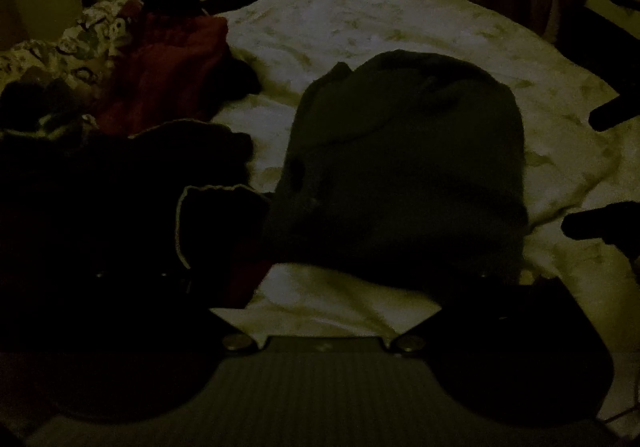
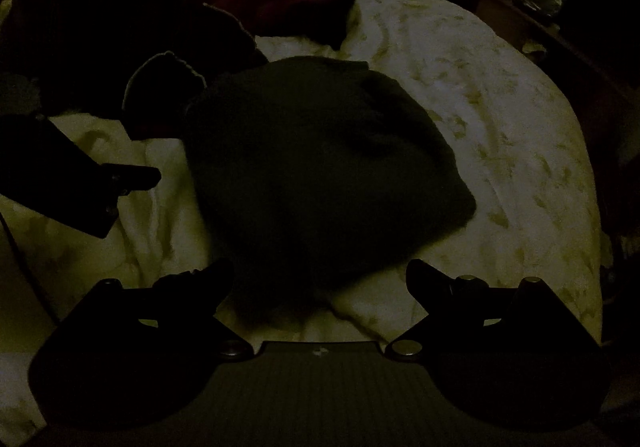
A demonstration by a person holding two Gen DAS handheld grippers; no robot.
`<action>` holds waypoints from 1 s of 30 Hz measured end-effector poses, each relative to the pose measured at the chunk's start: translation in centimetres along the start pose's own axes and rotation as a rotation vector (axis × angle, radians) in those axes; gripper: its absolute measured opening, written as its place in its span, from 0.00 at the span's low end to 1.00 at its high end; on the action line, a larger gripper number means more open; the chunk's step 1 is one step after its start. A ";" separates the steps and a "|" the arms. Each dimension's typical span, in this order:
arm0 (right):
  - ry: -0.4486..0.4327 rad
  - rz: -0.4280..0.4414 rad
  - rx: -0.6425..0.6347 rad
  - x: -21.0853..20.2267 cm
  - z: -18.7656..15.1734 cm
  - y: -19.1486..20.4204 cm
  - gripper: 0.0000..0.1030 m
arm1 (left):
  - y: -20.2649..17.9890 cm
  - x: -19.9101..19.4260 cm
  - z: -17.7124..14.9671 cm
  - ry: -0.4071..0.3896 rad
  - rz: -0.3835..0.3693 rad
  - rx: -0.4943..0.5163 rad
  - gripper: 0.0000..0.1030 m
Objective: Fold small clothes
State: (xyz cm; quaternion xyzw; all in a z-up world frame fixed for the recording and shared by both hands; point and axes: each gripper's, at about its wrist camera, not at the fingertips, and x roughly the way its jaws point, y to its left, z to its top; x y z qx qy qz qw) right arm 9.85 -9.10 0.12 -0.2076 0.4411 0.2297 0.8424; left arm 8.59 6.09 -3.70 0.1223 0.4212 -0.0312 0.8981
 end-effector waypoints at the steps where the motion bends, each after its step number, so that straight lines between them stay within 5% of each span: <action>1: 0.003 -0.002 -0.004 0.1 0.2 0.1 1.00 | 0.1 0.1 0.0 0.002 -0.014 -0.007 1.00; 10: 0.012 -0.027 -0.038 0.0 0.4 0.5 1.00 | 0.0 0.3 0.2 0.007 0.025 -0.015 1.00; 24: 0.000 -0.040 -0.039 0.1 0.4 0.6 1.00 | 0.2 0.8 0.3 0.024 -0.073 -0.067 1.00; 30: 0.002 -0.044 -0.033 0.3 0.4 0.6 1.00 | -0.1 0.9 0.2 0.011 -0.028 -0.059 1.00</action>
